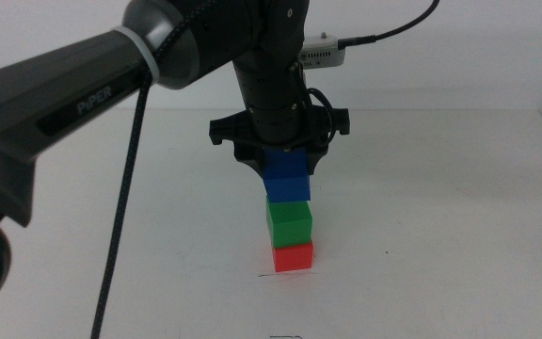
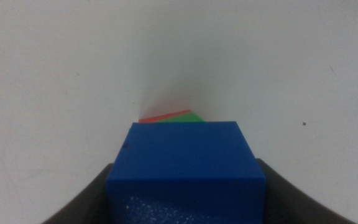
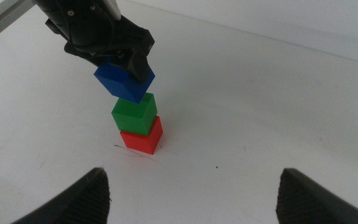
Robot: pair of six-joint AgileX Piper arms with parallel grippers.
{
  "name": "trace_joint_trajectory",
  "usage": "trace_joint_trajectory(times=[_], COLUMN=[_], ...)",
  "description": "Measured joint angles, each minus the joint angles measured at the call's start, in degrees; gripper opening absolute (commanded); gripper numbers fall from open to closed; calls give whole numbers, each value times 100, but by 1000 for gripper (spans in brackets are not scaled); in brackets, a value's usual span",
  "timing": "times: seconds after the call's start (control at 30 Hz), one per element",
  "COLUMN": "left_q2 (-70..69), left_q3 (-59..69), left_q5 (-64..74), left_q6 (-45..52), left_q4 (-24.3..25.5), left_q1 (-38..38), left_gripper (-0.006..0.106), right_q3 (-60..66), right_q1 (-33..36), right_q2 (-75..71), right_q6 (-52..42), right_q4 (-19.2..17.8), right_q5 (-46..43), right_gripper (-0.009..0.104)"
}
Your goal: Stack red cubes first, then green, then blue cubes in a specific spot.
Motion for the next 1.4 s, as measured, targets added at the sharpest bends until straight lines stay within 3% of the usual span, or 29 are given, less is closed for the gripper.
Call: trace_joint_trajectory(times=[0.6, 1.4], left_q2=[272, -193], left_q3=[-11, -11], left_q5=[6, 5], left_q6=[-31, -269], left_q4=[-105, 761], left_q1=[-33, -398], left_gripper=[-2, -2], right_q3=[0, 0], right_q1=[0, 0], right_q2=[0, 0], right_q6=[0, 0], right_q4=[0, 0], right_q5=[0, 0], right_gripper=[75, 75])
